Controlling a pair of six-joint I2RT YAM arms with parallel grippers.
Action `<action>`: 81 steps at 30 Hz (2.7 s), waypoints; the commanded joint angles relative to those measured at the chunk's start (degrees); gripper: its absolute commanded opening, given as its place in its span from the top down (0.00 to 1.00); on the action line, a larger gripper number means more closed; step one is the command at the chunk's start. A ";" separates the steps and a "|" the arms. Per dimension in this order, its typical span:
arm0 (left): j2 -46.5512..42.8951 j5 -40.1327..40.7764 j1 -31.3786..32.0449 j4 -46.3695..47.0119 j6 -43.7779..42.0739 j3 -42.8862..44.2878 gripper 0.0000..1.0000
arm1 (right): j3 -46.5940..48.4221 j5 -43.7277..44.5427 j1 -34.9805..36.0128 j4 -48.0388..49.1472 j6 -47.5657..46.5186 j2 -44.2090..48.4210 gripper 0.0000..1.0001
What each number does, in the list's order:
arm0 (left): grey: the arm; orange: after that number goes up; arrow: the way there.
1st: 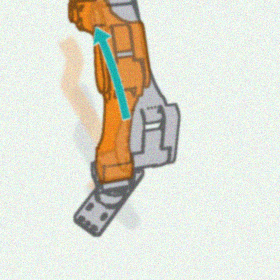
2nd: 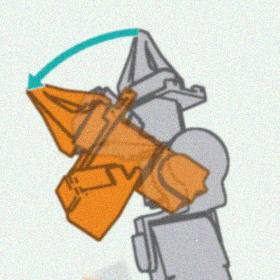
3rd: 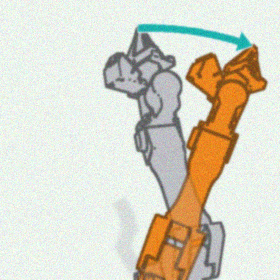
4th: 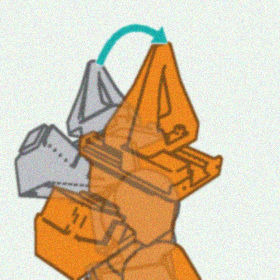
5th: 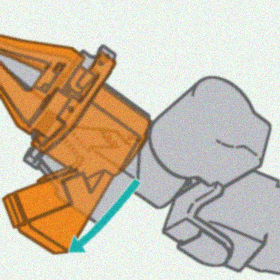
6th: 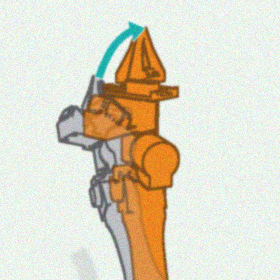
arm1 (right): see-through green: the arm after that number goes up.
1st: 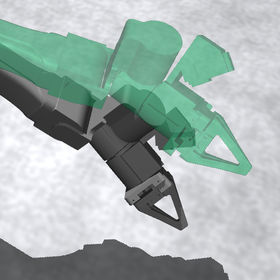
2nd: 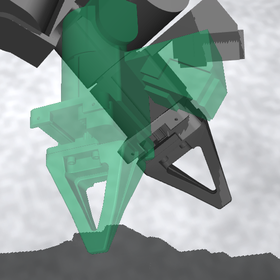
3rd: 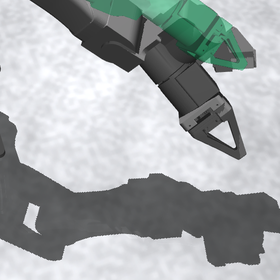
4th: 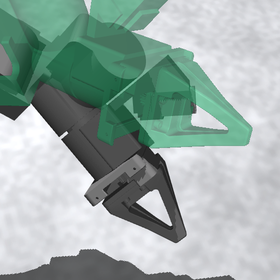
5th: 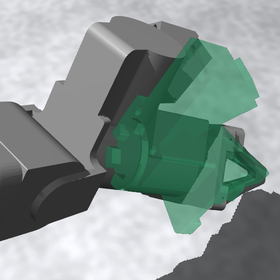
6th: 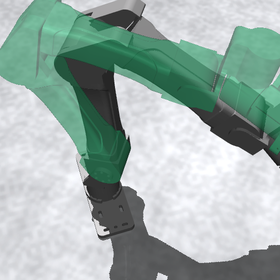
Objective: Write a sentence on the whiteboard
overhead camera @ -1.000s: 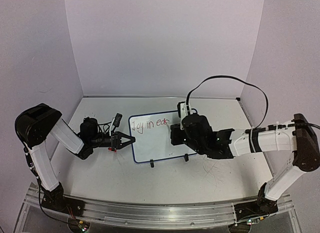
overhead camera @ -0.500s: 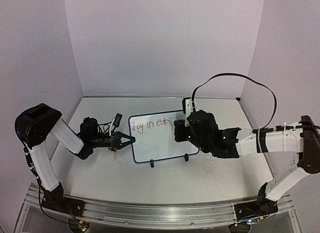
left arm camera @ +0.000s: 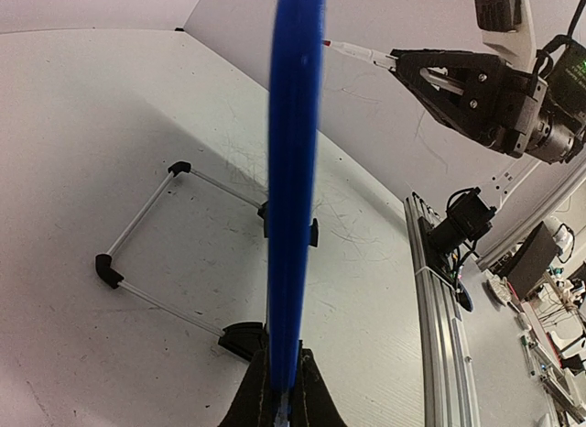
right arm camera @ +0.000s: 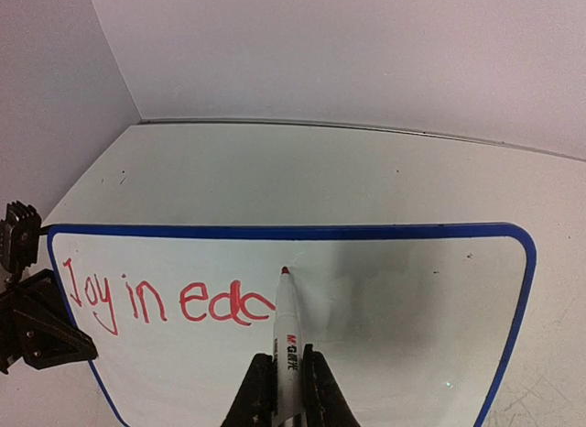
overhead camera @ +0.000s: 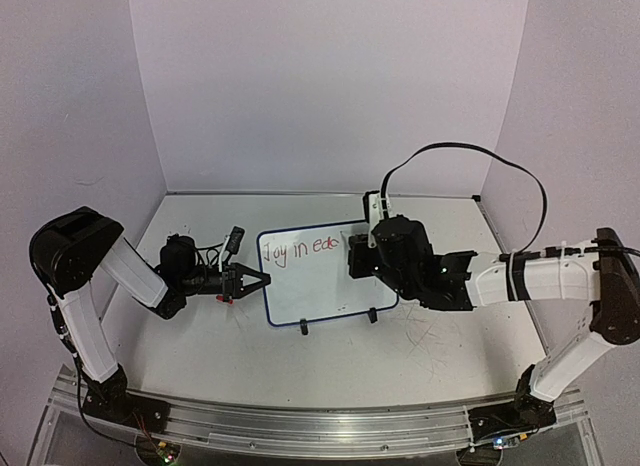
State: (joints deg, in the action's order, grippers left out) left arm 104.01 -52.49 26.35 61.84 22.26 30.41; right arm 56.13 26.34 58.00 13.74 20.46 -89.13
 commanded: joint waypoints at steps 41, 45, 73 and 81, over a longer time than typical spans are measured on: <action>-1.73 0.80 -0.47 -2.50 -0.65 0.19 1.00 | -3.15 -0.04 1.28 -2.93 6.29 1.39 1.00; -1.68 0.80 -0.51 -2.57 -0.64 0.26 1.00 | -2.27 0.72 1.31 -2.61 5.41 0.94 1.00; -1.44 0.70 -0.51 -2.69 -0.73 0.44 1.00 | 2.20 3.97 0.71 -0.29 2.65 -1.70 1.00; -1.51 0.68 -0.51 -2.69 -0.79 0.44 1.00 | 1.76 4.58 0.63 -0.99 3.13 -0.75 1.00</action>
State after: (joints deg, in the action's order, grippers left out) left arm 103.88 -52.47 26.35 61.47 22.26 30.41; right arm 56.01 28.73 59.07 12.43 23.75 -90.02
